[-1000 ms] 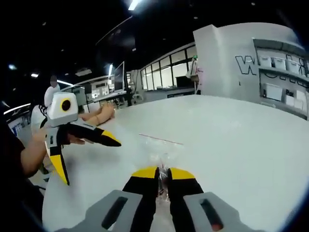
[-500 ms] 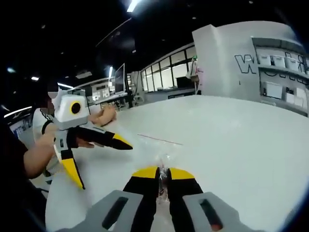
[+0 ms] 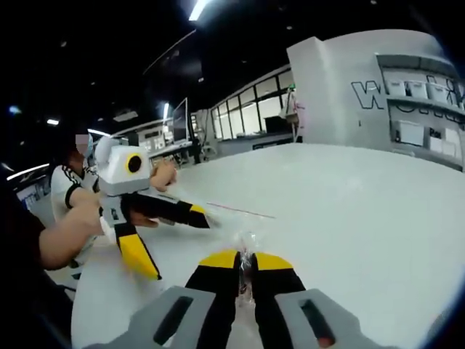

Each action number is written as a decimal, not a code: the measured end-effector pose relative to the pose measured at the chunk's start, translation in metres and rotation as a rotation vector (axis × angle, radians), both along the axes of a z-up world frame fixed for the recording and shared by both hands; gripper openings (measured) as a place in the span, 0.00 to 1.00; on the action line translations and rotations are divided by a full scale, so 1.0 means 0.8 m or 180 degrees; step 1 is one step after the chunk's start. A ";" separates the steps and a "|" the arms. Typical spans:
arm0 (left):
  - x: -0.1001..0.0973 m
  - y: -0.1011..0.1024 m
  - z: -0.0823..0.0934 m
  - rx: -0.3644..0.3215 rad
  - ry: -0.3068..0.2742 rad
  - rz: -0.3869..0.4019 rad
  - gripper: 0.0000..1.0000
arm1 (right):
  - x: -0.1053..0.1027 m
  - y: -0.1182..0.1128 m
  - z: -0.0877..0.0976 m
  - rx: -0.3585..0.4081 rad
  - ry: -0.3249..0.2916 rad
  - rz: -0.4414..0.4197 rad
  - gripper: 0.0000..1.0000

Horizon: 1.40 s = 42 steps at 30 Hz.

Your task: Open the resealable bag by pulling the two sides of the seal apart until the entire bag opening is separated and visibly accessible.

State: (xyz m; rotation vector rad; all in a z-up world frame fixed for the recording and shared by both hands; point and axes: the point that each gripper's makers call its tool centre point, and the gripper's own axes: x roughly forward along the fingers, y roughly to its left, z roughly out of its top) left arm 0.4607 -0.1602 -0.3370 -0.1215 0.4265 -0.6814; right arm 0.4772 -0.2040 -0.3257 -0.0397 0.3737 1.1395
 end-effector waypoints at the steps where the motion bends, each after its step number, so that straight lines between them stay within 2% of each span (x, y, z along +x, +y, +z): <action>1: 0.001 0.000 -0.002 0.0003 0.0006 0.0002 0.75 | 0.000 0.000 0.000 0.0010 0.0008 -0.0003 0.02; 4: 0.007 0.000 -0.007 0.0016 0.0009 0.0014 0.72 | 0.000 -0.001 0.000 0.0018 0.0014 -0.0008 0.02; 9: 0.015 -0.005 -0.010 -0.0100 0.0025 -0.0018 0.62 | -0.001 -0.002 0.000 0.0062 0.0045 -0.0010 0.02; 17: 0.024 -0.016 -0.007 -0.0221 0.0000 -0.0086 0.57 | -0.004 -0.004 0.000 0.0118 0.0086 -0.0015 0.02; 21: 0.025 -0.018 -0.007 -0.0274 -0.0032 -0.0116 0.55 | -0.005 -0.005 0.000 0.0150 0.0116 -0.0009 0.02; 25: 0.027 -0.017 -0.008 -0.0280 -0.0068 -0.0149 0.47 | -0.008 -0.006 0.000 0.0176 0.0139 -0.0003 0.02; 36: 0.035 -0.023 0.004 -0.0392 -0.0215 -0.0253 0.36 | -0.017 -0.004 0.001 0.0267 0.0213 0.0083 0.02; 42: 0.032 -0.025 0.007 -0.0437 -0.0281 -0.0324 0.31 | -0.021 -0.004 0.001 0.0266 0.0177 0.0138 0.02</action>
